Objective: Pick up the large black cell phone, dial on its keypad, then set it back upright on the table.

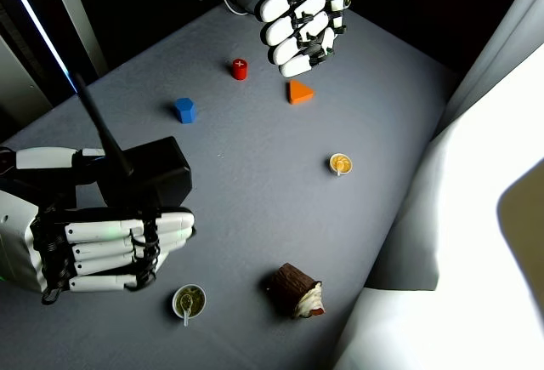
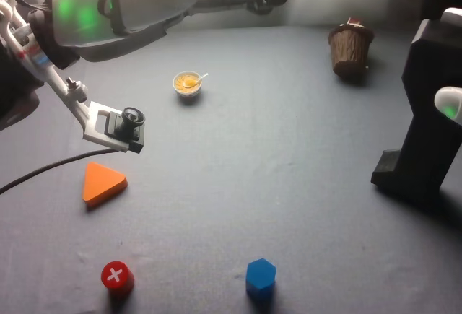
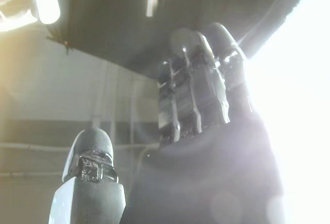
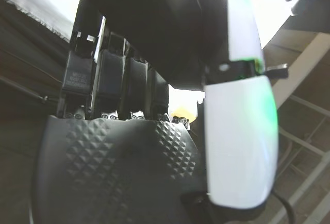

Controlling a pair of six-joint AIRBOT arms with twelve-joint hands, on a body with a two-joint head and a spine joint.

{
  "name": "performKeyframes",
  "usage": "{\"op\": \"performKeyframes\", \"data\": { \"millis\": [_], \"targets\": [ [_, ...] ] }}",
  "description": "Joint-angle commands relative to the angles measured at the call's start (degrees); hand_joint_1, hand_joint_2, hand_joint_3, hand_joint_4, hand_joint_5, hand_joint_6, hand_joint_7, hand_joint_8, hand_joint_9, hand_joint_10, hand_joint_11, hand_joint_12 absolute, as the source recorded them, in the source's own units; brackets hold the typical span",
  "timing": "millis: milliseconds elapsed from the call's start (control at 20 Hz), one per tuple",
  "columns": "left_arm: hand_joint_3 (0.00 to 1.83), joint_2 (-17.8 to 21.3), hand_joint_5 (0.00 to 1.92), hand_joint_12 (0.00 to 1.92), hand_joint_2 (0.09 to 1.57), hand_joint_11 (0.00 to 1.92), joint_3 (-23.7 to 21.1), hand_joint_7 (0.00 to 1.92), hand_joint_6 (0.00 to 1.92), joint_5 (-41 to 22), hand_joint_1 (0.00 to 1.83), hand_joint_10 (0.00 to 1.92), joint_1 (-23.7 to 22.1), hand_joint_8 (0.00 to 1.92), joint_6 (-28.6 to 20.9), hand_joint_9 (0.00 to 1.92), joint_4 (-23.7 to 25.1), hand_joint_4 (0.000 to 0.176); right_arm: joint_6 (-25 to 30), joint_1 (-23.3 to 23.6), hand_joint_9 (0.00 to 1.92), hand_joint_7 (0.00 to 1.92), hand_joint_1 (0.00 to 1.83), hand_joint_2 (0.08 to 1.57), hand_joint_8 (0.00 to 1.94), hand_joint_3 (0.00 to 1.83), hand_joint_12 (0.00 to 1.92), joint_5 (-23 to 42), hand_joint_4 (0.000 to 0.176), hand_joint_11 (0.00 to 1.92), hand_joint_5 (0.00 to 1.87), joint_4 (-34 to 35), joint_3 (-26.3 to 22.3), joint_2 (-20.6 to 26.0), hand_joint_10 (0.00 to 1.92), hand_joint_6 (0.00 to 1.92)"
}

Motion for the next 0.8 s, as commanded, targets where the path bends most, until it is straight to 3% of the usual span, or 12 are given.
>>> {"op": "performKeyframes", "data": {
  "millis": [0, 100, 200, 350, 500, 600, 650, 750],
  "targets": [
    [0.00, 0.3, 0.36, 0.95, 1.20, 0.00, -0.4, 0.38, 0.00, -5.5, 0.02, 0.00, -1.2, 0.00, -0.5, 0.36, -4.1, 0.000, 1.1, 0.2, 0.39, 0.36, 0.88, 1.01, 0.00, 0.00, 1.07, 7.9, 0.000, 0.03, 0.38, -0.9, 0.4, 0.6, 0.00, 0.00],
    [0.00, 0.3, 0.35, 0.95, 1.20, 0.00, -0.4, 0.38, 0.00, -5.5, 0.02, 0.00, -1.1, 0.00, -0.5, 0.37, -4.1, 0.000, 1.1, 0.2, 0.30, 0.26, 0.84, 0.98, 0.00, 0.00, 0.89, 7.9, 0.000, 0.00, 0.30, -0.8, 0.4, 0.6, 0.00, 0.00],
    [0.00, 0.3, 0.36, 0.95, 1.19, 0.01, -0.4, 0.40, 0.01, -5.5, 0.04, 0.01, -1.1, 0.01, -0.5, 0.38, -4.1, 0.000, 1.1, 0.2, 0.26, 0.22, 0.78, 0.96, 0.00, 0.00, 0.85, 7.9, 0.000, 0.00, 0.26, -0.7, 0.4, 0.6, 0.00, 0.00],
    [0.00, 0.4, 0.38, 0.95, 1.19, 0.02, -0.4, 0.41, 0.01, -5.6, 0.05, 0.01, -1.1, 0.01, -0.5, 0.39, -4.1, 0.000, 1.1, 0.1, 0.17, 0.16, 0.72, 0.93, 0.00, 0.00, 0.65, 7.9, 0.003, 0.00, 0.22, -0.6, 0.5, 0.6, 0.00, 0.00],
    [0.00, 0.4, 0.36, 0.96, 1.19, 0.01, -0.4, 0.39, 0.00, -5.6, 0.04, 0.00, -1.1, 0.00, -0.5, 0.39, -4.2, 0.000, 1.1, 0.1, 0.01, 0.05, 0.52, 0.91, 0.00, 0.00, 0.22, 7.9, 0.036, 0.00, 0.04, -0.6, 0.5, 0.6, 0.00, 0.00],
    [0.00, 0.4, 0.36, 0.96, 1.19, 0.00, -0.4, 0.39, 0.00, -5.6, 0.04, 0.01, -1.1, 0.00, -0.5, 0.39, -4.2, 0.000, 1.0, 0.1, 0.00, 0.04, 0.50, 0.88, 0.00, 0.00, 0.16, 7.9, 0.042, 0.00, 0.01, -0.6, 0.5, 0.6, 0.00, 0.00],
    [0.00, 0.4, 0.35, 0.95, 1.20, 0.00, -0.4, 0.39, 0.00, -5.6, 0.00, 0.00, -1.1, 0.00, -0.5, 0.39, -4.2, 0.000, 1.0, 0.1, 0.00, 0.00, 0.36, 0.86, 0.00, 0.00, 0.01, 7.9, 0.059, 0.00, 0.00, -0.6, 0.5, 0.6, 0.00, 0.00],
    [0.00, 0.4, 0.36, 0.95, 1.19, 0.00, -0.4, 0.39, 0.00, -5.6, 0.04, 0.00, -1.1, 0.00, -0.5, 0.39, -4.2, 0.000, 1.0, 0.1, 0.00, 0.00, 0.26, 0.84, 0.00, 0.00, 0.00, 7.9, 0.063, 0.00, 0.00, -0.6, 0.3, 0.8, 0.00, 0.00]
  ]
}}
